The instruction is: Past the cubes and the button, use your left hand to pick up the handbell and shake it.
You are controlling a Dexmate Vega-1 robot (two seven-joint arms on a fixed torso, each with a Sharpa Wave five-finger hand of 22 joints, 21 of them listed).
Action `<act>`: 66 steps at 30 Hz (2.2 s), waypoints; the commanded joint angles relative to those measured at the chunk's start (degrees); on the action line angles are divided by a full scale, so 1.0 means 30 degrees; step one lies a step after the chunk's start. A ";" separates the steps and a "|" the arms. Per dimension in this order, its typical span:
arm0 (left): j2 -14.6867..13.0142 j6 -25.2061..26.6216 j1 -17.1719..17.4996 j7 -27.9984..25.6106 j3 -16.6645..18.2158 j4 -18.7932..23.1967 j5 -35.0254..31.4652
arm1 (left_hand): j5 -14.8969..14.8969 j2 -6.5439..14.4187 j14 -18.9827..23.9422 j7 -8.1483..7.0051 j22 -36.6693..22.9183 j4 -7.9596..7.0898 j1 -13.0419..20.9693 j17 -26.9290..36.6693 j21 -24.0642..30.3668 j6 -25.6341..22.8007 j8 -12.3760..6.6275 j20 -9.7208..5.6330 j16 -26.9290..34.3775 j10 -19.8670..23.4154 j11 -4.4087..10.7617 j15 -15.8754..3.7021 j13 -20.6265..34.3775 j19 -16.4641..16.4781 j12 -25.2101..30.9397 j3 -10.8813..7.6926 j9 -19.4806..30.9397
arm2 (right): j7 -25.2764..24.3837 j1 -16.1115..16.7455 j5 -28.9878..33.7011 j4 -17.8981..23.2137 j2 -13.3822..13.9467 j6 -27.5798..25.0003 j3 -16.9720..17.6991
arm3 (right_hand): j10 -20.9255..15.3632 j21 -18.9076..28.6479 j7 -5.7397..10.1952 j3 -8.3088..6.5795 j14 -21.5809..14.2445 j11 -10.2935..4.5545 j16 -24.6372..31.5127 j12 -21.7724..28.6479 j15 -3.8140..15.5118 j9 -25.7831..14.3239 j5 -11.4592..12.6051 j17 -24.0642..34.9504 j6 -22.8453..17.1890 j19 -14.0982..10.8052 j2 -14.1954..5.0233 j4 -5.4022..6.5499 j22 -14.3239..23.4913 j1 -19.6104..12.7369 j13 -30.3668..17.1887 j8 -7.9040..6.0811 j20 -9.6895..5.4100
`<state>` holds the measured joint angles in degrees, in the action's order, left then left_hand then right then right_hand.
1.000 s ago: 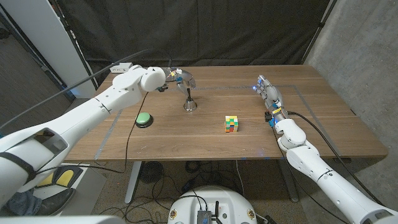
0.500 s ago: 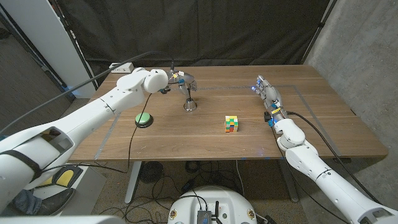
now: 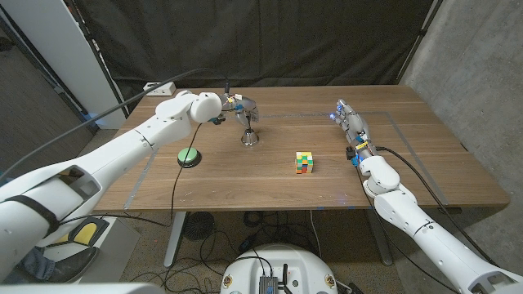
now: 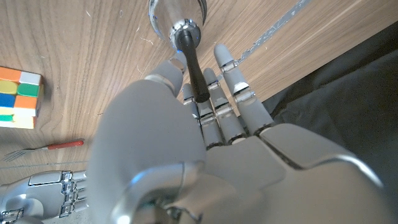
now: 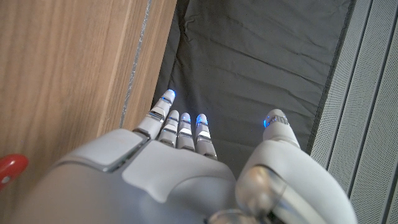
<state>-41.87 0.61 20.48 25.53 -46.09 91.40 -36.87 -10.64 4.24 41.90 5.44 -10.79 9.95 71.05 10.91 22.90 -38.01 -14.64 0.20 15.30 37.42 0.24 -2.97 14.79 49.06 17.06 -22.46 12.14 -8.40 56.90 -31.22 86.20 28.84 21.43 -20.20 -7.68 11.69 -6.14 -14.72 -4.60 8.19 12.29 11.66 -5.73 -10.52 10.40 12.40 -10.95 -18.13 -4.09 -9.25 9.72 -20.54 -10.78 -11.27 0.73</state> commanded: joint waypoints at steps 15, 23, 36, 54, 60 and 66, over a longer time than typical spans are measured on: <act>-0.0022 0.0777 -0.0115 0.0149 -0.0348 0.0087 0.0158 | -0.0203 0.0345 0.1135 -0.0030 -0.0036 -0.0145 0.0572 -0.0044 0.0493 -0.1076 -0.0273 -0.0183 -0.0006 0.0956 0.0053 -0.0184 0.0261 0.0750 0.0349 -0.0492 0.0091 | 0.0207 -0.0209 -0.0201 -0.0317 -0.0116 -0.0187 -0.0146 | -0.0230 -0.0036 0.0009 -0.0166 -0.0083 0.0026 0.0057 0.0013 -0.0093 -0.0075 0.0127 0.0074 -0.0220 -0.0145 0.0009 0.0093 0.0075 -0.0323 -0.0089 0.0032 0.0027; 0.0142 0.0848 -0.0201 0.0281 -0.0446 -0.0137 0.0373 | -0.0225 0.0393 0.1649 -0.0009 -0.0038 -0.0077 0.0816 -0.0073 0.0766 -0.1732 -0.0427 -0.0336 -0.0102 0.1479 0.0143 -0.0315 0.0371 0.1145 0.0470 -0.0717 0.0122 | 0.0301 -0.0329 -0.0251 -0.0503 -0.0173 -0.0126 -0.0163 | -0.0233 -0.0061 0.0072 -0.0161 -0.0064 0.0000 0.0051 0.0012 -0.0040 -0.0077 0.0126 0.0092 -0.0207 -0.0112 0.0015 0.0114 0.0076 -0.0346 -0.0092 0.0043 -0.0004; 0.0261 0.1415 -0.0109 0.0199 -0.0542 0.0037 0.0374 | -0.0250 0.0520 0.2269 0.0002 -0.0024 -0.0082 0.1045 -0.0084 0.1070 -0.2280 -0.0507 -0.0493 -0.0208 0.2056 0.0231 -0.0423 0.0472 0.1539 0.0566 -0.1008 0.0158 | 0.0543 -0.0418 -0.0466 -0.0830 -0.0188 -0.0126 -0.0163 | -0.0239 -0.0072 0.0054 -0.0137 -0.0062 -0.0010 0.0054 0.0008 -0.0062 -0.0080 0.0119 0.0131 -0.0222 -0.0134 0.0037 0.0164 0.0079 -0.0369 -0.0099 0.0048 0.0061; 0.0599 0.2220 0.0382 -0.0631 -0.0198 0.0077 0.1562 | -0.0120 0.0657 0.6411 -0.0238 0.0059 -0.0112 0.1318 -0.0269 0.2626 -0.5717 -0.1502 -0.1172 -0.0166 0.5656 0.0936 -0.1460 0.1049 0.3845 0.1500 -0.1867 0.0624 | 0.0975 -0.0449 -0.0782 -0.1174 -0.0140 0.0100 -0.0059 | -0.0268 -0.0080 0.0067 -0.0112 -0.0102 -0.0025 0.0064 0.0019 -0.0079 -0.0083 0.0116 0.0161 -0.0231 -0.0163 0.0060 0.0198 0.0080 -0.0397 -0.0107 0.0054 0.0067; 0.0562 0.2565 0.0333 -0.0566 -0.0385 0.0189 0.1513 | -0.0052 0.0698 0.6943 -0.0245 0.0063 -0.0120 0.1402 -0.0238 0.2845 -0.5909 -0.1632 -0.1220 -0.0226 0.5880 0.0720 -0.1430 0.1453 0.4083 0.1689 -0.1966 0.0883 | 0.1085 -0.0492 -0.0803 -0.1127 -0.0088 -0.0006 -0.0116 | -0.0255 -0.0089 0.0090 -0.0095 -0.0103 -0.0042 0.0067 0.0013 -0.0058 -0.0084 0.0111 0.0179 -0.0216 -0.0153 0.0068 0.0220 0.0082 -0.0393 -0.0111 0.0064 0.0039; 0.0456 0.2904 0.0307 -0.0563 -0.0562 0.0500 0.1178 | -0.0002 0.0731 0.7263 -0.0261 0.0058 -0.0087 0.1512 -0.0097 0.2950 -0.5977 -0.1700 -0.1243 -0.0114 0.5948 0.0791 -0.1493 0.1729 0.4168 0.1813 -0.1932 0.1022 | 0.0977 -0.0347 -0.0868 -0.0908 -0.0037 -0.0068 -0.0051 | -0.0242 -0.0098 0.0101 -0.0079 -0.0100 -0.0093 0.0066 0.0008 -0.0064 -0.0086 0.0106 0.0196 -0.0236 -0.0143 0.0077 0.0238 0.0083 -0.0392 -0.0115 0.0058 -0.0006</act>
<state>-40.29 7.59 21.30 24.08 -47.05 91.88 -32.88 -10.77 5.81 58.27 4.80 -10.66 9.67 74.46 10.00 31.40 -55.40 -19.31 -3.64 14.21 54.79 2.48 -2.56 19.45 60.88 21.85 -28.02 14.85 -5.50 55.54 -33.47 82.91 28.44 21.50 -20.52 -8.09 11.44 -5.93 -14.74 -4.60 7.98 12.30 11.66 -5.72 -10.52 10.39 12.67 -11.15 -18.12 -4.01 -8.85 9.73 -21.06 -10.78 -11.27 0.72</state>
